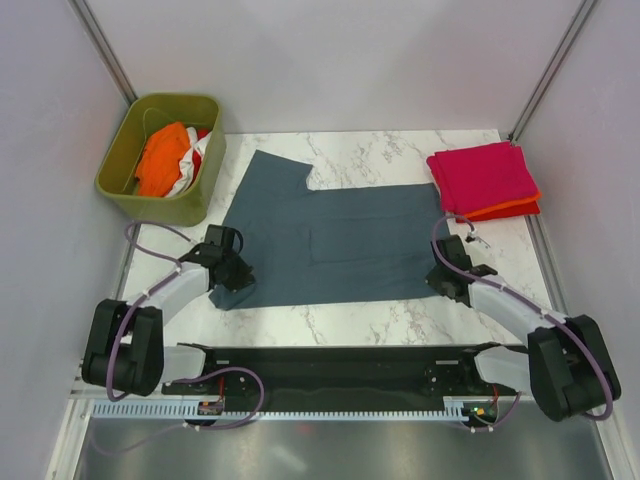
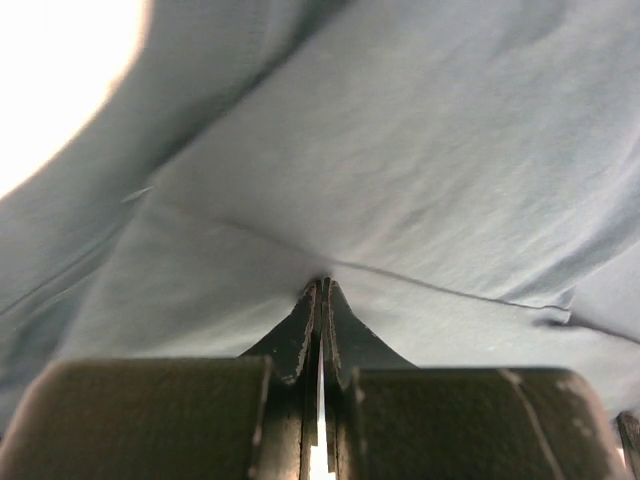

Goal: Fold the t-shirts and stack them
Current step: Fold the tshirt

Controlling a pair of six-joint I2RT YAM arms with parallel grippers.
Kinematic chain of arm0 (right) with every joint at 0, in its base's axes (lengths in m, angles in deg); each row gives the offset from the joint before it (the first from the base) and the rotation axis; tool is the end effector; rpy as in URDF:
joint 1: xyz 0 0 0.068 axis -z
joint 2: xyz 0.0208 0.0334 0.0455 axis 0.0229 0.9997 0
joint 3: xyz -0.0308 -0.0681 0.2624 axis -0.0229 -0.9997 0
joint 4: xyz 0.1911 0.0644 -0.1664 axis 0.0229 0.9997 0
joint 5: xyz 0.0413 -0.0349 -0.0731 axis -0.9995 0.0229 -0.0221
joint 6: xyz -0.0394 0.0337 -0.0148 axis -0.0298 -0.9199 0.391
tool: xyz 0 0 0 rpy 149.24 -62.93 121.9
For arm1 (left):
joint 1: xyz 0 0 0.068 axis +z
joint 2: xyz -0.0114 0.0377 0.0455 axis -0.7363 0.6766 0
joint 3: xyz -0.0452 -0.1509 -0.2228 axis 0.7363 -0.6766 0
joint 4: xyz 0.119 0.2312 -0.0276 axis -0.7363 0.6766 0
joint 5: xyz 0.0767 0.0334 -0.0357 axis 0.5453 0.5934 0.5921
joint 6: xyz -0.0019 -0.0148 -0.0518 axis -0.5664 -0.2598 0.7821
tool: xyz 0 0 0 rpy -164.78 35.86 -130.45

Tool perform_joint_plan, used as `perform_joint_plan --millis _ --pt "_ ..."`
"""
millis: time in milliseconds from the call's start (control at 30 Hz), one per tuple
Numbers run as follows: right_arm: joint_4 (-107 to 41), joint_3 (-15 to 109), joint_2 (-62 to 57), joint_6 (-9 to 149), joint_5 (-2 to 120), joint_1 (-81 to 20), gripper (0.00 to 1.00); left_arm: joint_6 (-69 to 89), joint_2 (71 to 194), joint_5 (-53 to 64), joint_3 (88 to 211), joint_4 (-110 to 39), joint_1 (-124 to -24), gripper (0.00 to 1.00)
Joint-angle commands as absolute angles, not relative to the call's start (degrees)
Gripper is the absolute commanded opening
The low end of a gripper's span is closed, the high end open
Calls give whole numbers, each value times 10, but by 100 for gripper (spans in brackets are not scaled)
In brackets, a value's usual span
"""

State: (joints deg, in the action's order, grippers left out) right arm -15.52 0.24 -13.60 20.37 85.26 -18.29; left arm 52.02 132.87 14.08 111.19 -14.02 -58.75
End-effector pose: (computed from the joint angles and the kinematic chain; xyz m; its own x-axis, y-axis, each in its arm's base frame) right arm 0.2029 0.0502 0.1526 -0.5594 0.6557 -0.5070 0.6162 0.7381 0.2747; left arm 0.2241 -0.0448 0.1544 -0.6660 -0.6895 -0.2847 -0.5789 0.7184 -0.3858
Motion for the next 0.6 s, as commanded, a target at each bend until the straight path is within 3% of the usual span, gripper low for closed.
perform_joint_plan --millis 0,67,133,167,200,233,300,433,567 --pt "-100 -22 -189 213 863 -179 0 517 1285 165 1105 -111 -584 2" --pt "-114 -7 -223 255 875 -179 0 475 1263 153 1130 -114 -585 2" --pt "-120 34 -235 286 883 -179 7 430 1243 142 1160 -126 -589 2" --pt "-122 50 -234 301 893 -179 10 419 1236 134 1170 -129 -591 2" --pt "-126 66 -223 333 908 -179 23 409 1232 129 1191 -143 -594 2" --pt "-152 94 -213 361 907 -178 29 394 1230 129 1203 -148 -597 4" --pt "-159 129 -166 383 934 -178 31 380 1234 133 1237 -168 -600 8" --pt "-172 249 -68 432 940 -175 32 359 1277 156 1297 -188 -601 28" --pt "-179 347 36 469 940 -168 44 350 1357 170 1372 -192 -600 43"
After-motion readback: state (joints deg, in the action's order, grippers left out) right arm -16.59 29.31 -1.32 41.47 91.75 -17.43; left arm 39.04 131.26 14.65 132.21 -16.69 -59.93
